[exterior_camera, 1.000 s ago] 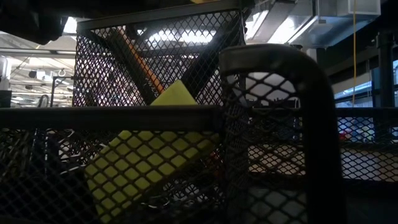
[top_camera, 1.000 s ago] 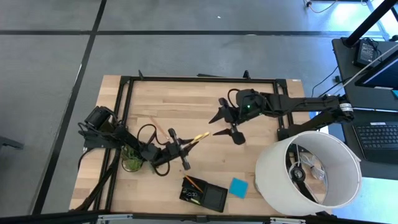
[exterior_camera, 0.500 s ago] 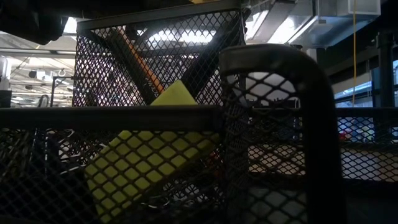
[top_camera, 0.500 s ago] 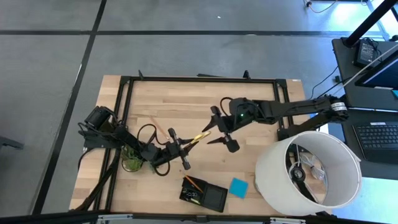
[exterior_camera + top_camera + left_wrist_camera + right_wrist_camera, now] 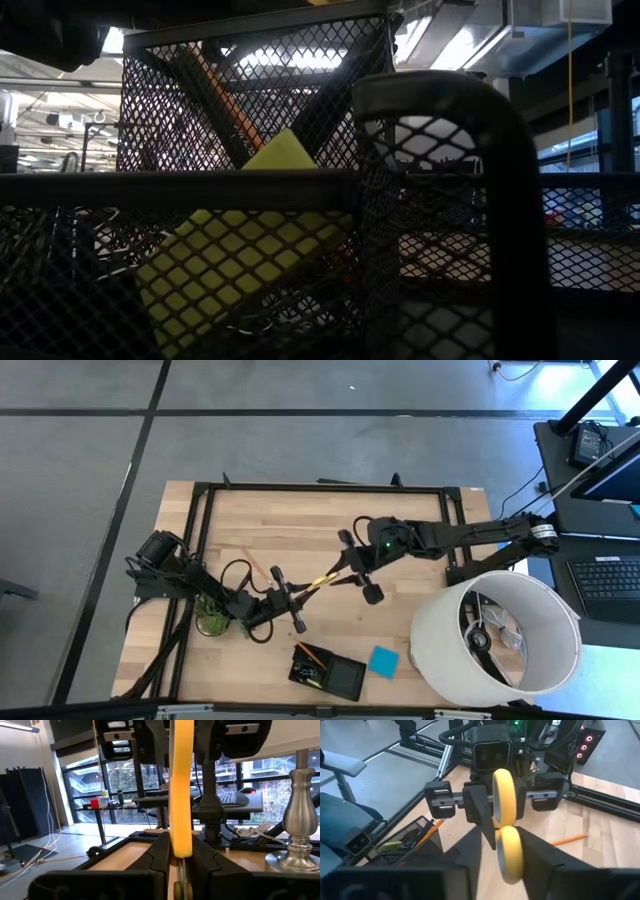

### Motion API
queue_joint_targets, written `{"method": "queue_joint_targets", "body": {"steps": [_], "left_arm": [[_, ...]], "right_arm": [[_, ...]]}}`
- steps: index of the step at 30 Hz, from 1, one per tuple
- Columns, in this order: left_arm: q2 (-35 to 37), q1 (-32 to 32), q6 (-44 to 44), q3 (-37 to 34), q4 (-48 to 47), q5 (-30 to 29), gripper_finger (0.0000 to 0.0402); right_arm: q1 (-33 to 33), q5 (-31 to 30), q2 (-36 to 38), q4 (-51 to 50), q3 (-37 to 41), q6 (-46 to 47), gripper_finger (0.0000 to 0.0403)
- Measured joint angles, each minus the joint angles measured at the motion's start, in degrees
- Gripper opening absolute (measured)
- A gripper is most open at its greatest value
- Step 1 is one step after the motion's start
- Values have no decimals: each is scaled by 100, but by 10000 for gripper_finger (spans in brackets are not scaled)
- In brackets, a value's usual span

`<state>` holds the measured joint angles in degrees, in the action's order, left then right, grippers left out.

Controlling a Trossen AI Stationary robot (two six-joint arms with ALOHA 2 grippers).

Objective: Pick and place office supplies into organizer
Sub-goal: Put the yellow scissors into the black desk organizer

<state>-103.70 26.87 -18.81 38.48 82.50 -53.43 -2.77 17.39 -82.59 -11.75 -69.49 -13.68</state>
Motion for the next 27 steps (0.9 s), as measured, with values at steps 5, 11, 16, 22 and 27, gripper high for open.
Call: {"method": "queue_joint_targets", "body": {"steps": [5, 11, 16, 22, 27], "left_arm": [[0, 1, -1, 0, -3, 64, 30], [0, 11, 13, 0, 0, 103, 34], [0, 14, -291, 3, 0, 4, 45], [3, 285, -1029, 7, 2, -574, 88], [115, 662, -1593, 5, 0, -1611, 138]], "right_arm": [[2, -24, 2, 2, 0, -37, 54], [2, -15, 2, 6, 0, -42, 33], [2, -30, 2, 4, 0, 165, 33], [-13, -161, 2, 0, 0, 448, 33], [-54, -453, 2, -35, 0, 477, 33]]}}
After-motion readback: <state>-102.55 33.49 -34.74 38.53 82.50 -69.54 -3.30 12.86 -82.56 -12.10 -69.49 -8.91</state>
